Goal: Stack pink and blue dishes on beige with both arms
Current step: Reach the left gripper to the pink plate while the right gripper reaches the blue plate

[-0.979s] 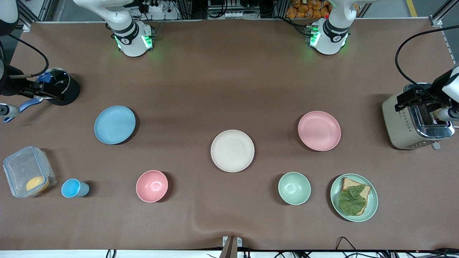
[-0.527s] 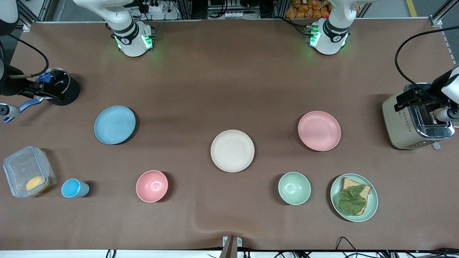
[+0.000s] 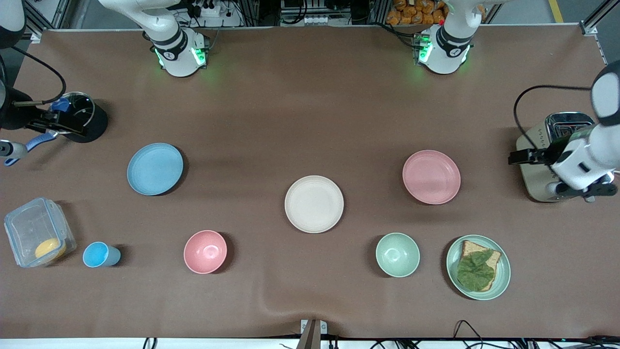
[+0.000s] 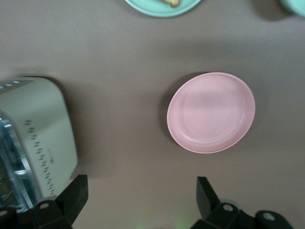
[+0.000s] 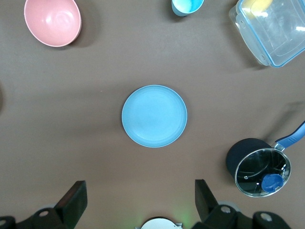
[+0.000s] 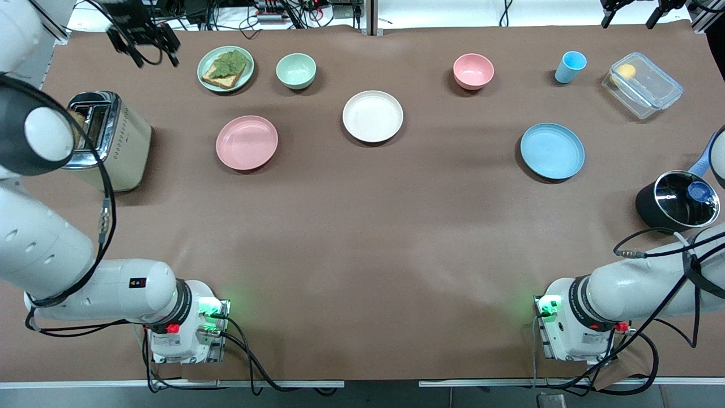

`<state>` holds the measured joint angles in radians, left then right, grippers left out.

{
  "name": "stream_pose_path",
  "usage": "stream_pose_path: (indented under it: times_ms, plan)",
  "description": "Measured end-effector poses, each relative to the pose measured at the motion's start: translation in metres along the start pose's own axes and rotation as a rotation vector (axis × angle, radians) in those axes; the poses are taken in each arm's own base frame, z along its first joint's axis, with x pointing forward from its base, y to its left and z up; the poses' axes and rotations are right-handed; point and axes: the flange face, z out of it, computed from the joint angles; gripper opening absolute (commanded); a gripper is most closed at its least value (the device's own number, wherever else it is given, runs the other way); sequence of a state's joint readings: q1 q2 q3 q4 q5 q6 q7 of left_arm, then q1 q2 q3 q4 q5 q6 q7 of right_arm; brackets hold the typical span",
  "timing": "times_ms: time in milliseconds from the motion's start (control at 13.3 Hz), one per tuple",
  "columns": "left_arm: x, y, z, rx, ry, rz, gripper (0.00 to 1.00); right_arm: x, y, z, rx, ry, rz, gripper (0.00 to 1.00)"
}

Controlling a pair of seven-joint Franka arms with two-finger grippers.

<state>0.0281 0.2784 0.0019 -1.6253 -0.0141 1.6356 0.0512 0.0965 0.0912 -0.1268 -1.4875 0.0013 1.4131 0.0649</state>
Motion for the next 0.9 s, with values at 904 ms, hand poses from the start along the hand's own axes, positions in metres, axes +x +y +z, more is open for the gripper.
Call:
stream_pose_path:
  times_ms: [904]
  plan:
    - [0.03, 0.028, 0.191, -0.003, 0.036, 0.033, 1.0, 0.085, 0.066, 0.177, -0.001, -0.215, -0.019, 1.0]
